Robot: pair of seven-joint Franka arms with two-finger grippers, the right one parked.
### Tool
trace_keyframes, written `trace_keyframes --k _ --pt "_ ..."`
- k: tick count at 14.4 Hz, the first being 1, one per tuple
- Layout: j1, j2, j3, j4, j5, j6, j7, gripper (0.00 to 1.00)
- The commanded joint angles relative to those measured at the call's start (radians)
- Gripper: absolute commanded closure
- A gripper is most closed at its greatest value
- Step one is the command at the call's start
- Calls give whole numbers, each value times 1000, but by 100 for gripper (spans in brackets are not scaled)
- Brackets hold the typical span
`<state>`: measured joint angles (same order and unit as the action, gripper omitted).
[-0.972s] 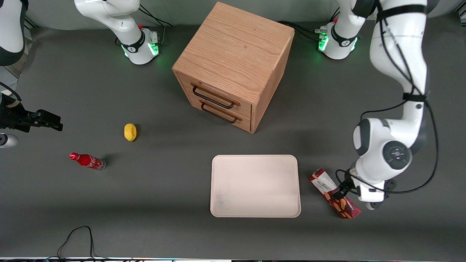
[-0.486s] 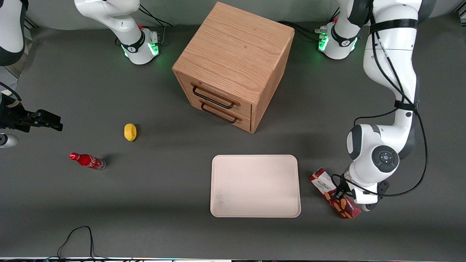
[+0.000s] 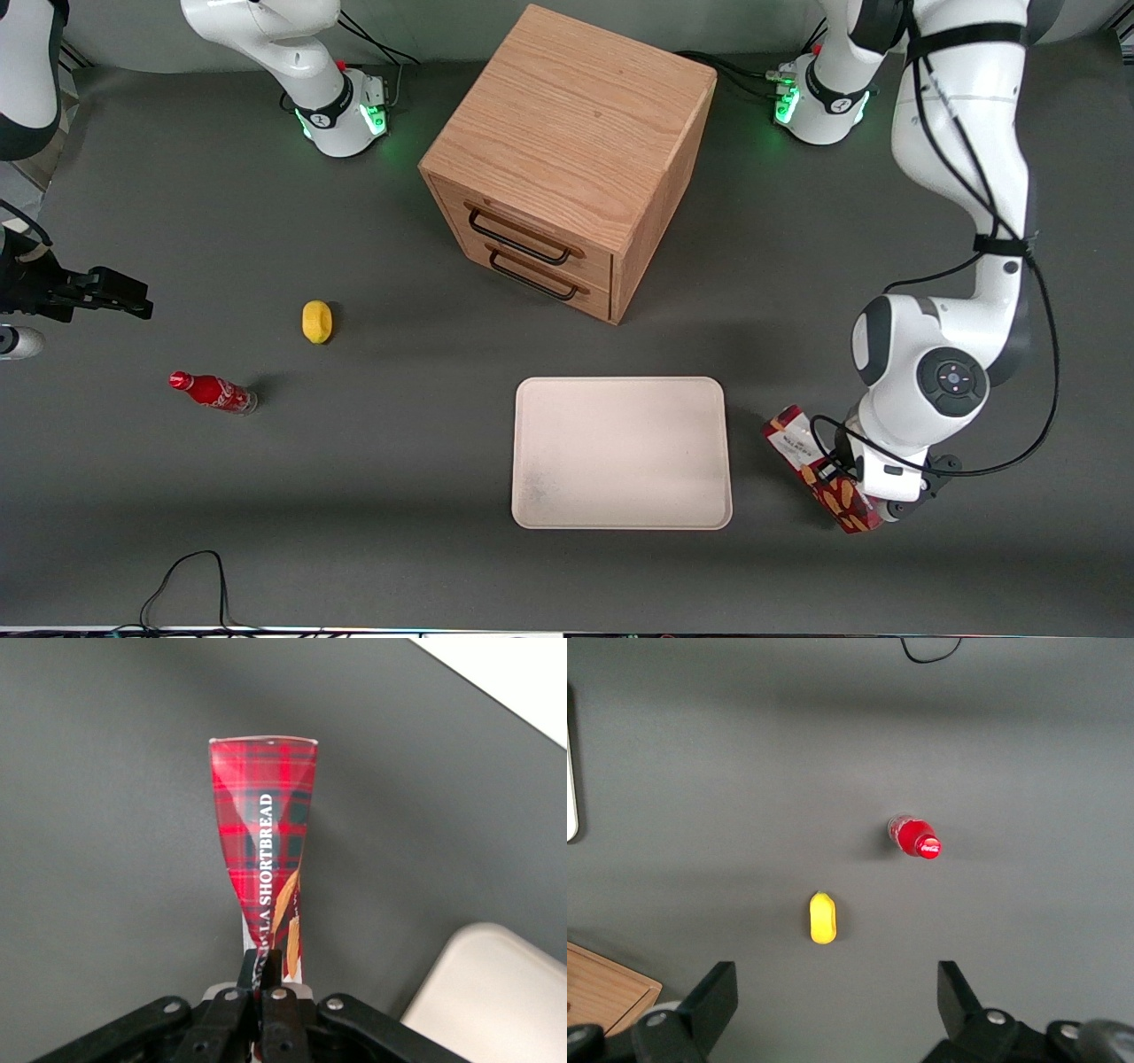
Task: Place red cookie box on tray
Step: 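Carry the box with the left gripper and lower it onto the tray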
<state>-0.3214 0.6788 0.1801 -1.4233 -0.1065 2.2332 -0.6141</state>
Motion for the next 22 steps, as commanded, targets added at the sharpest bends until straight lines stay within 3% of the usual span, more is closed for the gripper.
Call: trace_keyframes --k 1,5,8,19,20,21,22 --pt "-36 -73 9 38 19 -139 219 100" --pt "-62 -76 -40 113 21 -225 412 100" --pt "-97 -39 -119 116 21 -196 404 100" --pt "-145 85 -119 69 24 14 324 100" --pt "-143 87 -119 52 37 43 323 30" --pt "-142 78 -119 25 72 89 324 0" --pt "-142 70 -119 17 92 101 323 0"
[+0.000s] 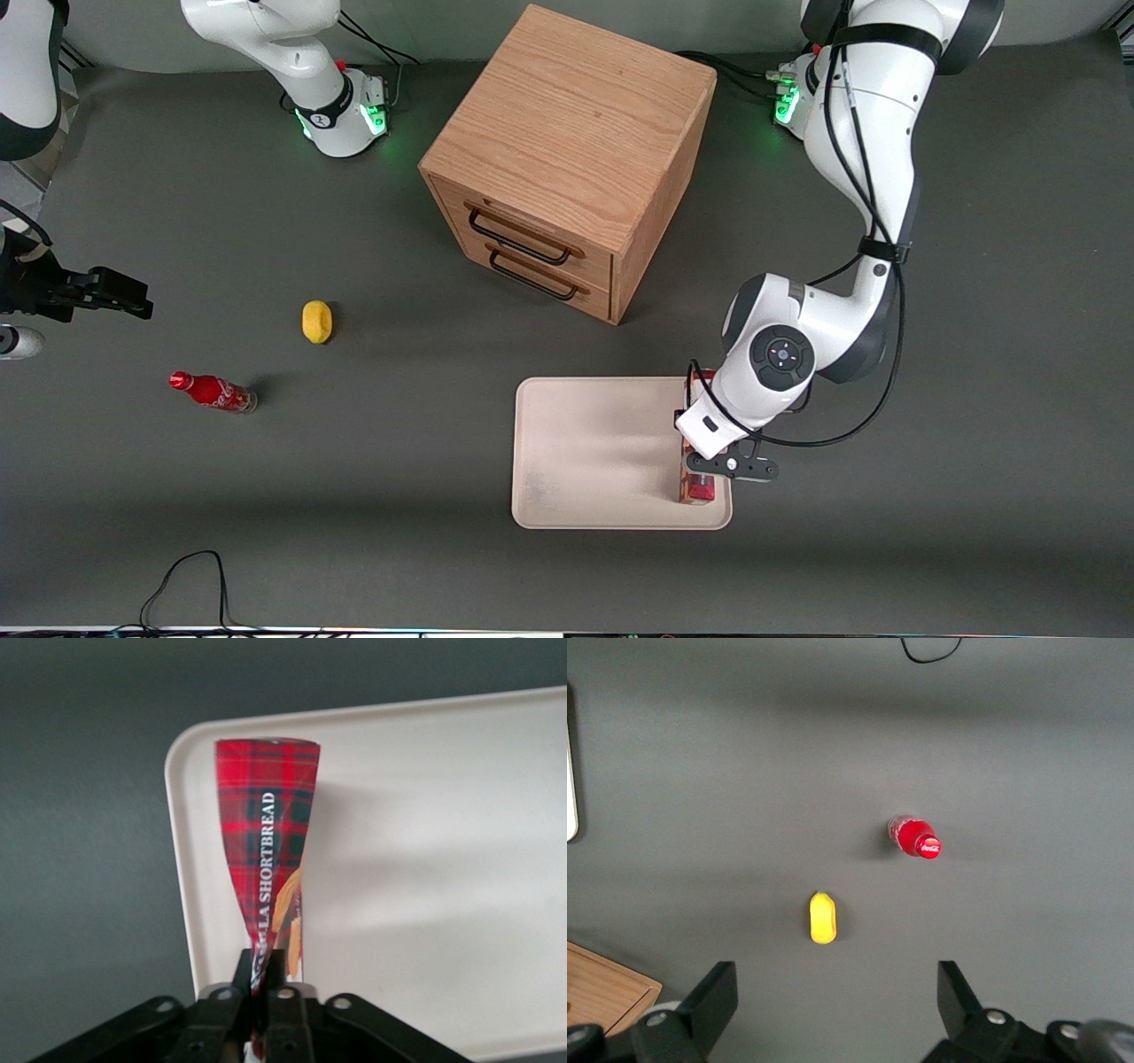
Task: Place red cookie box on tray
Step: 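Open the left gripper to release the box and raise away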
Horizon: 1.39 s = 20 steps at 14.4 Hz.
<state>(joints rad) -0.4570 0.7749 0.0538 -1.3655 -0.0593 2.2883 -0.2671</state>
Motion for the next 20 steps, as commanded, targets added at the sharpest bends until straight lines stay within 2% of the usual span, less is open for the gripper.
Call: trace_keyframes --k 1,4,7,9,11,15,20 --pt "-2 -49 8 -46 46 40 -24 0" --pt "37 -213 6 -153 41 19 -15 0" --pt "98 -391 12 -266 52 -184 0 0" --pt "164 -500 12 -316 65 -315 73 0" --pt "217 -615 12 -368 113 -436 210 0" --pt "296 -837 12 -457 125 -556 292 0" --pt "330 -914 11 -461 113 -629 370 0"
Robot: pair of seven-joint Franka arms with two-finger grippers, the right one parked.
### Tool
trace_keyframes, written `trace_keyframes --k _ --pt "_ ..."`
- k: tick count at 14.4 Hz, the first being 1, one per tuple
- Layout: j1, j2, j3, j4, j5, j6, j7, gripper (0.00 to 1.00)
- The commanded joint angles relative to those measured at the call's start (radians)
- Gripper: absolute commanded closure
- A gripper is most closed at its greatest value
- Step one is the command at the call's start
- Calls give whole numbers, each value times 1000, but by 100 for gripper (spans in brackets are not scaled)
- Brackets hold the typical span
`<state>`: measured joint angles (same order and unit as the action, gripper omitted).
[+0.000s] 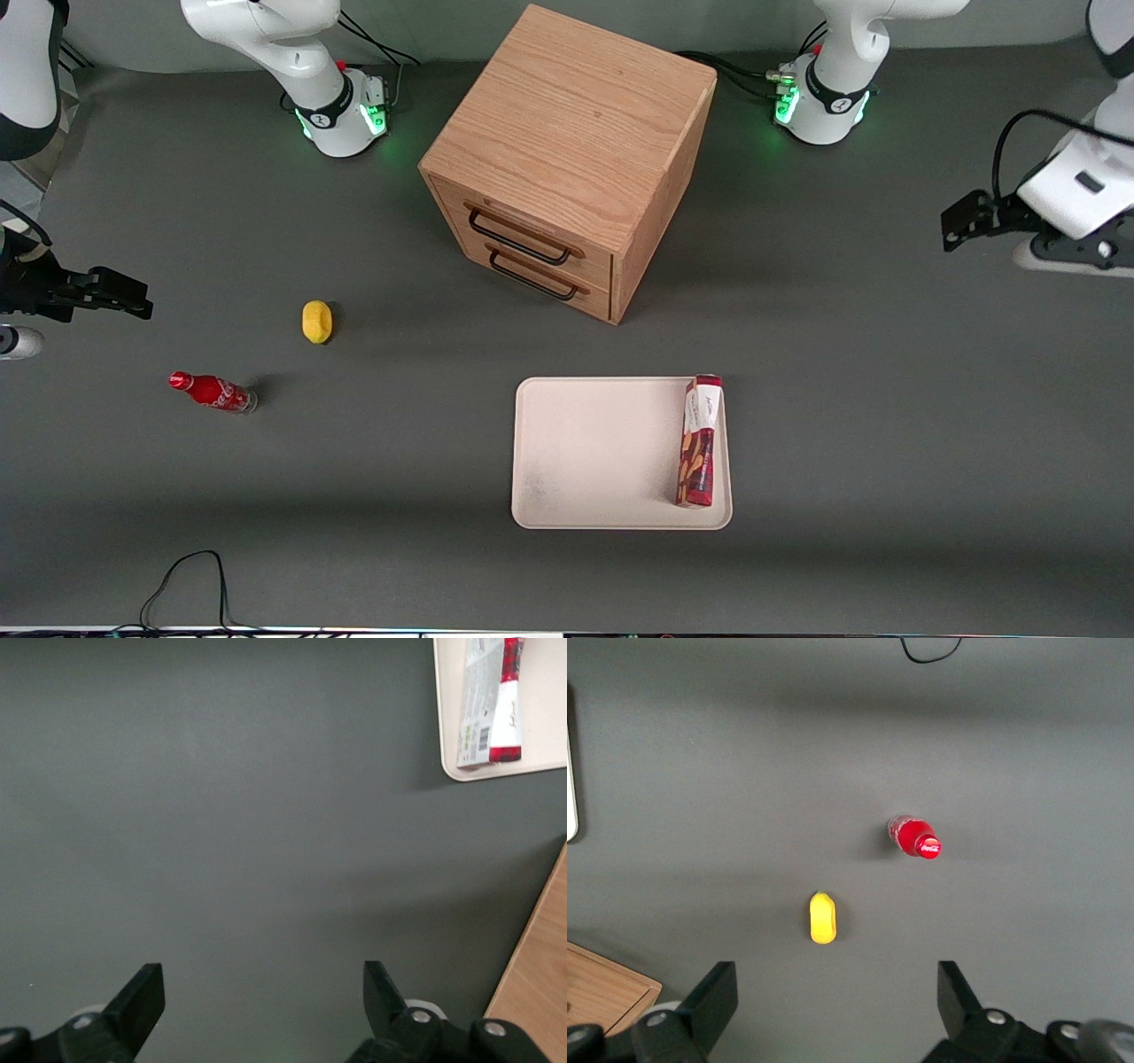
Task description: Place red cookie box on tray
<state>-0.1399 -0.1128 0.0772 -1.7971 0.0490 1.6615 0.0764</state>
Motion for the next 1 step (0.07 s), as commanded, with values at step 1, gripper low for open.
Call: trace_keyframes --k 1 --pt "13 -27 -13 -28 3 0 26 0"
